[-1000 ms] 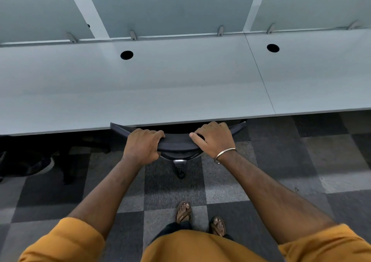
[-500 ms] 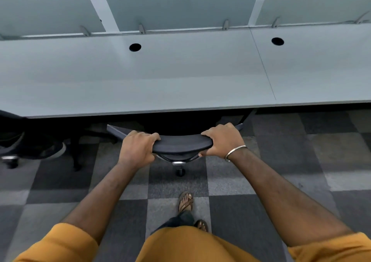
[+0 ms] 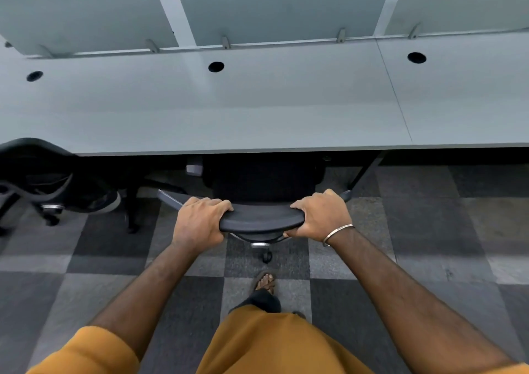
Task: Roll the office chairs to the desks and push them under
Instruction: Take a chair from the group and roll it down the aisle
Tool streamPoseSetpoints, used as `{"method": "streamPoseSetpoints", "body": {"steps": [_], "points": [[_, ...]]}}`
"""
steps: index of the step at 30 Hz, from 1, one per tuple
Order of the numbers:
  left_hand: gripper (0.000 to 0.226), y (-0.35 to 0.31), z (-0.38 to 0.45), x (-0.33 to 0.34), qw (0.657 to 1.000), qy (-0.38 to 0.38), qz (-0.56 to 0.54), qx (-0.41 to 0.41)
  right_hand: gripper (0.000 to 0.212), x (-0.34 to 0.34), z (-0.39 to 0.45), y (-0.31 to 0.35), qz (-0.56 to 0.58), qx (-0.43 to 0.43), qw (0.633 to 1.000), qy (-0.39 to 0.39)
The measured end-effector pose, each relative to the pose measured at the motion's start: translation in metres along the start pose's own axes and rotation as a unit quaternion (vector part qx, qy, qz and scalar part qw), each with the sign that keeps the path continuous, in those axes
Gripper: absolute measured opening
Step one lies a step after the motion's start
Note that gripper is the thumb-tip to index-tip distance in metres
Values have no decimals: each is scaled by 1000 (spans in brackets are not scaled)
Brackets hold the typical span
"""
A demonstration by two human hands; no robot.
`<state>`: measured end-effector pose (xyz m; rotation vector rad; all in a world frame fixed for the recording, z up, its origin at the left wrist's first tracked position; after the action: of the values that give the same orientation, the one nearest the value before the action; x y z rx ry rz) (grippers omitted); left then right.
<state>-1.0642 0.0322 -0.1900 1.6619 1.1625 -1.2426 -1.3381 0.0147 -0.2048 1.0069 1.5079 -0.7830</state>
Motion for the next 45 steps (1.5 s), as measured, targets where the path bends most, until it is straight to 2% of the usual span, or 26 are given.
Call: {"method": "streamPoseSetpoints", "body": {"steps": [9,16,23,29,34,37,40,45], "points": [[47,9,42,-6,998,19,19,54,70,-6,18,-12,0,28,999,-21],[52,48,90,-22,992,14,17,121,70,-7,41,7,10,89,995,-44],[54,80,133,-30,986,34,36,159,68,-6,71,10,13,100,995,-23],[49,35,150,-30,989,9,3,146,76,-18,76,-53,15,91,996,-5],[41,-17,173,-38,992,-10,-21,126,77,-29,93,-121,30,103,993,53],[48,-46,196,-44,987,-11,-31,159,76,-32,99,-161,38,109,990,76],[60,-61,204,-45,980,-7,-34,195,71,-26,93,-182,56,110,990,64],[63,-61,204,-49,984,-16,-30,175,70,-22,91,-186,63,100,993,31]]}}
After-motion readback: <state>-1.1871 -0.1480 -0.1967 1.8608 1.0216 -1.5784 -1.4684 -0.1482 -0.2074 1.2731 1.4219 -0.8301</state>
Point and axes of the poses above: each hand's wrist, its own z-axis towards the middle knuckle, its own x-axis out of the palm, y = z × x, the point moved 5 cm from there along z, towards the middle knuckle, and after that the axes turned 8 degrees about y, right-handed, at the moved point
